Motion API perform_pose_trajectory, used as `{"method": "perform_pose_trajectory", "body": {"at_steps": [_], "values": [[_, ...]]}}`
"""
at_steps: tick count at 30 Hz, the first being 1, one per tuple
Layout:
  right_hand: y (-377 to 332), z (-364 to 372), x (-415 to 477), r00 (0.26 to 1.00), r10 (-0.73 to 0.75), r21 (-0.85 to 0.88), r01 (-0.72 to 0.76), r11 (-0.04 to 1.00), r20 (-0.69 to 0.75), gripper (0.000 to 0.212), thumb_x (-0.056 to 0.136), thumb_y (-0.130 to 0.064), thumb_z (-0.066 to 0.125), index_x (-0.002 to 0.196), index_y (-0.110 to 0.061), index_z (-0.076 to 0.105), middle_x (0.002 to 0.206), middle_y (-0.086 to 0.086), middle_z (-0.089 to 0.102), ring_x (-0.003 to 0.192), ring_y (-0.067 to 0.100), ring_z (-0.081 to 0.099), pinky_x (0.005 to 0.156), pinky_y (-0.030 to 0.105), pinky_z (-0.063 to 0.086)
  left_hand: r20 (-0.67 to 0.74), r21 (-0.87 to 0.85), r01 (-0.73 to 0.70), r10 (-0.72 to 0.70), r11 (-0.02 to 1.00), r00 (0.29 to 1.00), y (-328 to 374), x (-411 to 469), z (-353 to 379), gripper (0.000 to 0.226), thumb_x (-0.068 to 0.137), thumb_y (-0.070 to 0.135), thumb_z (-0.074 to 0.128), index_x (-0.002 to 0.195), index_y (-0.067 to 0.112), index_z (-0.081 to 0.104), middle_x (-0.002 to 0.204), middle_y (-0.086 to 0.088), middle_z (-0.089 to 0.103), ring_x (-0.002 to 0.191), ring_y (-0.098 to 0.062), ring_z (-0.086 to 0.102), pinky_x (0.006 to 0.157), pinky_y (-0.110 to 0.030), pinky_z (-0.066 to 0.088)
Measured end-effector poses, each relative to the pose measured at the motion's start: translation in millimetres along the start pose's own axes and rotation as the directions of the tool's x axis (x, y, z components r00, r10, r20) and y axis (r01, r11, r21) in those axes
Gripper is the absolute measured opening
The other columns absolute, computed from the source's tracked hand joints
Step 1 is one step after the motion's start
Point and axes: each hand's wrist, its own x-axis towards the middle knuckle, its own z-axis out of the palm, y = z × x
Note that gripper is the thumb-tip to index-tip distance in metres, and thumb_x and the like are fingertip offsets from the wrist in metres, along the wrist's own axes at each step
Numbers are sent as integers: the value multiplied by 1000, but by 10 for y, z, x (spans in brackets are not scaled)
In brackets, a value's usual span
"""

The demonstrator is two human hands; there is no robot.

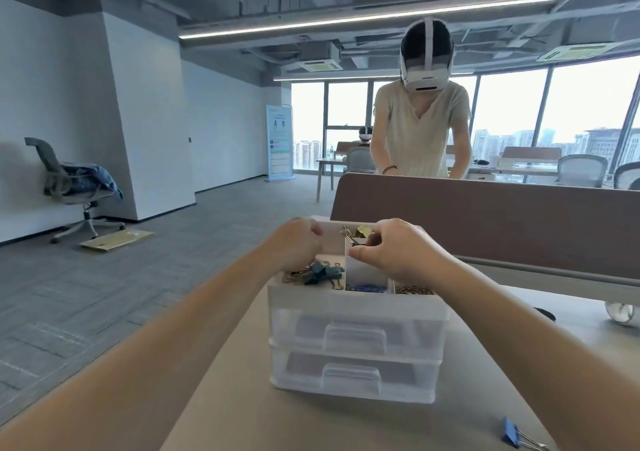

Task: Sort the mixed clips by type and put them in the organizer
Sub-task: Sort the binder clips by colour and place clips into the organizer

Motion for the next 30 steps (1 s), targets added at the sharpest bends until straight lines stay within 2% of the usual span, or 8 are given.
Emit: {"method": "perform_pose_trajectory", "body": {"at_steps": [3,5,9,12,16,21,24,30], "values": [[-160,114,117,997,-66,-81,69,994,28,29,89,-45,65,88,-16,61,72,-1,62,61,15,55,55,27,43,-107,-74,-11,3,997,994,-80,-68,-125,24,96,12,49,113,13,65,106,-3,65,88,-14,59,64,-19,40],[-278,210,198,988,-144,-182,151,972,51,31,88,-43,67,96,-14,65,84,1,66,75,19,60,67,32,49,-136,-88,-8,-4,996,991,-121,-125,-192,19,94,11,49,102,15,65,88,0,63,72,-9,55,55,-19,36],[-454,468,366,973,-176,-357,219,908,150,36,85,-40,72,110,-14,68,105,3,67,93,22,61,77,32,50,-180,-116,4,-25,993,983,-222,-241,-266,16,91,11,49,93,15,64,80,3,61,74,-15,55,60,-24,40],[-545,567,433,961,-116,-304,192,933,249,50,84,-42,74,124,-15,64,119,4,64,106,26,61,92,39,52,-173,-106,2,-20,994,985,-265,-329,-288,15,91,13,51,92,16,65,77,6,60,75,-15,55,61,-22,39],[-571,523,420,950,-133,-200,193,961,281,55,87,-36,73,136,-19,55,133,-1,58,117,21,56,96,31,46,-176,-89,-5,-11,996,984,-281,-413,-329,14,92,15,51,95,16,65,80,5,61,75,-13,56,57,-20,38],[-378,390,252,981,-185,-170,191,967,51,36,95,-14,57,130,-22,61,128,0,63,112,19,59,98,29,47,-153,-145,-72,50,987,987,-129,-533,-230,10,92,14,52,88,17,61,72,6,58,63,-9,51,52,-20,32],[-205,229,6,977,-204,-134,195,972,-62,31,95,-15,53,122,-22,67,120,-4,65,106,16,60,95,29,48,-146,-183,-139,113,973,983,74,-603,-83,13,93,14,53,85,17,62,72,5,58,60,-7,50,48,-13,34],[349,-87,-672,981,-100,-61,91,994,-167,15,92,-21,53,94,-25,68,82,-14,56,73,7,52,60,18,36,-94,-241,-295,281,924,955,704,-851,321,15,97,20,51,93,20,65,81,8,63,71,-6,55,57,-13,35]]}}
